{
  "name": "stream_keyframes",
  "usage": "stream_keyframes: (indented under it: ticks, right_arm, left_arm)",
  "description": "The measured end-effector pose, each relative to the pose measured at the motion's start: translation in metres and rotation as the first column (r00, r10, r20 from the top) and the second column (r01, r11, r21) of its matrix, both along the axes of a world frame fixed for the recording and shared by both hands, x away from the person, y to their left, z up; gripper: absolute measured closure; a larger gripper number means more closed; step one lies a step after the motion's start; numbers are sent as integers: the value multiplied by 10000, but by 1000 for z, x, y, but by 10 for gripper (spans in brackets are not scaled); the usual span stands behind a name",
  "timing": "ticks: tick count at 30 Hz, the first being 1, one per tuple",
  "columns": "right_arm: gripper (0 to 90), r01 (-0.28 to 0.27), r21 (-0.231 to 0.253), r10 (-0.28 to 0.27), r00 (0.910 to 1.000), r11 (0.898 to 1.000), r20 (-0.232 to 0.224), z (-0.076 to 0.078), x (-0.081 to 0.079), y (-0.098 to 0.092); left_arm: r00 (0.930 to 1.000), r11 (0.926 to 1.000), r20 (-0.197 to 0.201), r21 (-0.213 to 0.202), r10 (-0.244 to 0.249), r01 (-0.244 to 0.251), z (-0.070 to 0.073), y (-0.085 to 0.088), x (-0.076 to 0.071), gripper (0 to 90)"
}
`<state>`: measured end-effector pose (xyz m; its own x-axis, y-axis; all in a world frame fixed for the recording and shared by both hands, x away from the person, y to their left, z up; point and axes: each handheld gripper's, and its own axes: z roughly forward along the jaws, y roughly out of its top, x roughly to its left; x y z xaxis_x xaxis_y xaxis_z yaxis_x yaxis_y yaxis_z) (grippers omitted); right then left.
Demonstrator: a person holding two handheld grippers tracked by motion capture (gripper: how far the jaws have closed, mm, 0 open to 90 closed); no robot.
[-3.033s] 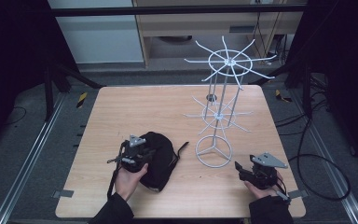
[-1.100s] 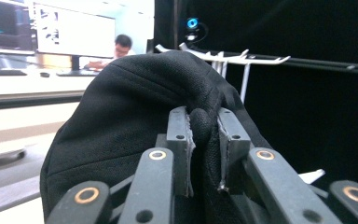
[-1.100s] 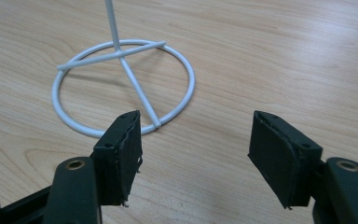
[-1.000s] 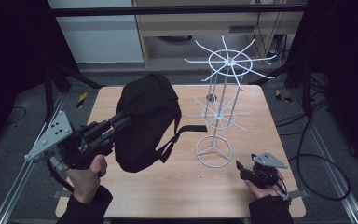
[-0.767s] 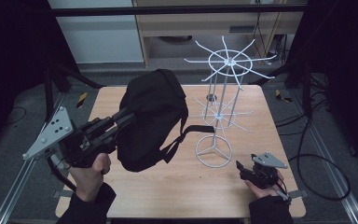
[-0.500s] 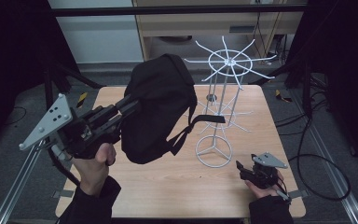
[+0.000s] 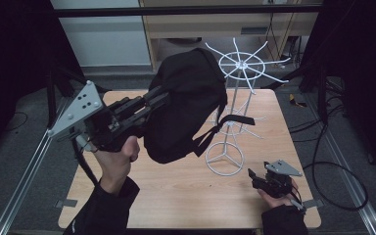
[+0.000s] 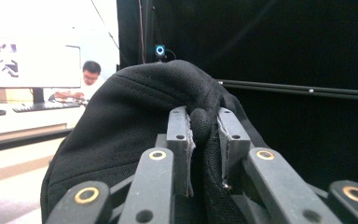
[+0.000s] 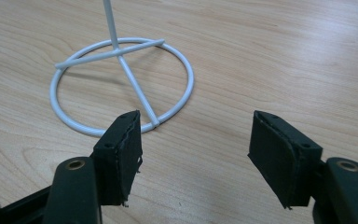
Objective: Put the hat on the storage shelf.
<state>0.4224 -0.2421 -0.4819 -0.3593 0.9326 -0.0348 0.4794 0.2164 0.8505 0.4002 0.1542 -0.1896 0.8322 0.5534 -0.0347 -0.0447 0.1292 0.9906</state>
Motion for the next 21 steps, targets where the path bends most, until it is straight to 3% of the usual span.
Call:
stream_keyframes:
  ticks: [7, 13, 21]
  right_arm:
    - [345, -45, -11, 45, 10000, 10000, -2, 0, 0, 0]
    - [344, -83, -7, 83, 9999, 10000, -57, 0, 0, 0]
    - [343, -53, -76, 53, 10000, 10000, -70, -1, 0, 1]
  left_arm:
    - [9983, 9990, -480, 278, -332, 345, -11, -16, 14, 771]
    - [9966, 9983, -748, 443, -344, 378, -22, -17, 19, 763]
    - [9944, 9944, -1042, 1015, -187, 293, -44, -14, 21, 741]
